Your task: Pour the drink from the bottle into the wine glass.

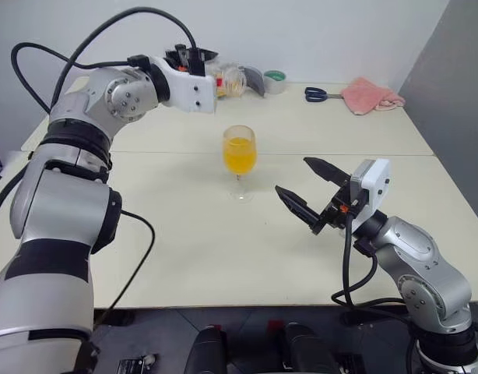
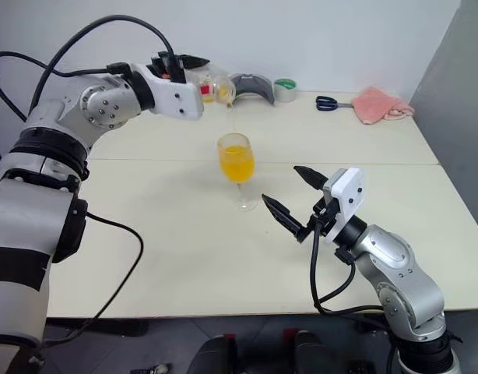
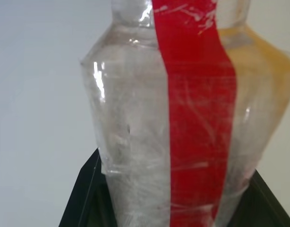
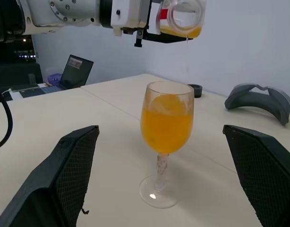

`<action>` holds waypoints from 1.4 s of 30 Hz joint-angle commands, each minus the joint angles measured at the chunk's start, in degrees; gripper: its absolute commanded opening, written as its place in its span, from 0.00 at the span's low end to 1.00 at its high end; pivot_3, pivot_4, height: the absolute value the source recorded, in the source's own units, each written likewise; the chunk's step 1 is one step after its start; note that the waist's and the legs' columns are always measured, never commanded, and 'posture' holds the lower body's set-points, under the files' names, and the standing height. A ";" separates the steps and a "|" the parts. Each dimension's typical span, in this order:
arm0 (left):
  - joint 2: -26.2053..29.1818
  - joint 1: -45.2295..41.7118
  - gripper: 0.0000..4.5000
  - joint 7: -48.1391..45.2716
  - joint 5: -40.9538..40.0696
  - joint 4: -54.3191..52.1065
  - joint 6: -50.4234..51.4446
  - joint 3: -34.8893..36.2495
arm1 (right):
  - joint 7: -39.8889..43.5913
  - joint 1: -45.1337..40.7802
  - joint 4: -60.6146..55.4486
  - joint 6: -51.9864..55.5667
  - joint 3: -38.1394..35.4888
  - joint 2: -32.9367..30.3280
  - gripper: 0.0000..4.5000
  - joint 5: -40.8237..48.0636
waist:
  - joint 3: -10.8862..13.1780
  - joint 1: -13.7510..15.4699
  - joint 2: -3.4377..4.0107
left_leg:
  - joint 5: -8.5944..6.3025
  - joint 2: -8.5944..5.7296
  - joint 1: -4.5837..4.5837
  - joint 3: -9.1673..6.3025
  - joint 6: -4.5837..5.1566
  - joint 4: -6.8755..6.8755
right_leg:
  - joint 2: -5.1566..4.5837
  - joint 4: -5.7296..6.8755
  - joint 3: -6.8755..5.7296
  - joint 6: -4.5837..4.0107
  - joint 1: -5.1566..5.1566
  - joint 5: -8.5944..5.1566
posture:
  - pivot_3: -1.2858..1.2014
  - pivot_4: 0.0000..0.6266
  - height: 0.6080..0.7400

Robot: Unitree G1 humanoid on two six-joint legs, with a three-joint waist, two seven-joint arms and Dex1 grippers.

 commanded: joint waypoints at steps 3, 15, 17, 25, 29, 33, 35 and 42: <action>-0.60 0.56 0.39 -6.94 -9.36 -2.08 3.02 7.10 | 0.21 -1.15 -2.04 0.15 -0.92 -0.48 1.00 0.58 | 0.00 -0.07 0.00 | 0.00 -0.01 0.02 0.00 0.00 0.02 | 0.00 0.08 0.01 0.00 0.00 0.00 | 0.52 0.24 1.00; -3.16 7.02 0.39 -11.21 -28.38 -5.97 22.29 23.81 | 1.89 -0.65 -3.06 0.71 -1.27 -1.46 1.00 1.91 | 0.00 -0.20 0.00 | 0.00 -0.03 0.12 -0.01 0.00 0.25 | -0.01 0.47 0.06 0.00 0.01 -0.01 | 0.52 0.24 1.00; -3.84 10.57 0.39 -8.67 -31.56 -7.98 27.01 27.08 | 2.55 0.33 -4.14 1.20 -1.55 -2.41 1.00 2.49 | -0.01 -0.20 0.01 | 0.00 -0.02 0.15 0.00 0.00 0.26 | -0.01 0.53 0.07 -0.01 0.01 -0.01 | 0.52 0.24 1.00; -11.17 31.18 0.39 3.05 -41.82 -25.73 44.78 36.66 | 5.02 5.12 -7.28 2.03 -2.14 -5.78 1.00 4.89 | -0.02 -0.19 0.00 | 0.00 0.01 0.14 -0.08 0.00 0.64 | -0.02 0.72 0.08 -0.03 0.10 -0.02 | 0.52 0.24 1.00; -13.58 38.45 0.39 5.40 -43.45 -34.88 49.44 37.43 | 5.49 5.76 -7.25 1.85 -2.24 -6.24 1.00 5.37 | -0.01 -0.14 -0.04 | -0.01 0.01 0.08 -0.15 0.00 0.79 | 0.00 0.75 0.03 -0.03 0.11 -0.02 | 0.52 0.24 1.00; -14.34 42.66 0.39 5.93 -44.60 -38.21 51.53 37.98 | 5.35 5.26 -6.64 1.81 -1.97 -6.22 1.00 5.39 | -0.05 -0.09 -0.06 | -0.01 0.00 0.10 -0.18 0.00 0.81 | 0.00 0.77 0.03 -0.03 0.15 -0.02 | 0.52 0.24 1.00; -14.23 43.89 0.39 5.94 -44.31 -38.86 51.21 37.61 | 5.25 5.04 -6.48 1.89 -1.88 -6.14 1.00 5.40 | -0.05 -0.07 -0.06 | -0.01 -0.01 0.12 -0.16 -0.01 0.81 | 0.00 0.76 0.05 -0.03 0.16 -0.02 | 0.52 0.24 1.00; -13.85 44.96 0.39 5.58 -43.36 -37.23 49.08 36.64 | 4.49 4.44 -6.23 2.28 -1.53 -5.71 1.00 5.34 | -0.06 -0.03 -0.07 | -0.01 -0.01 0.13 -0.16 -0.01 0.80 | 0.00 0.75 0.04 -0.03 0.16 -0.02 | 0.52 0.24 1.00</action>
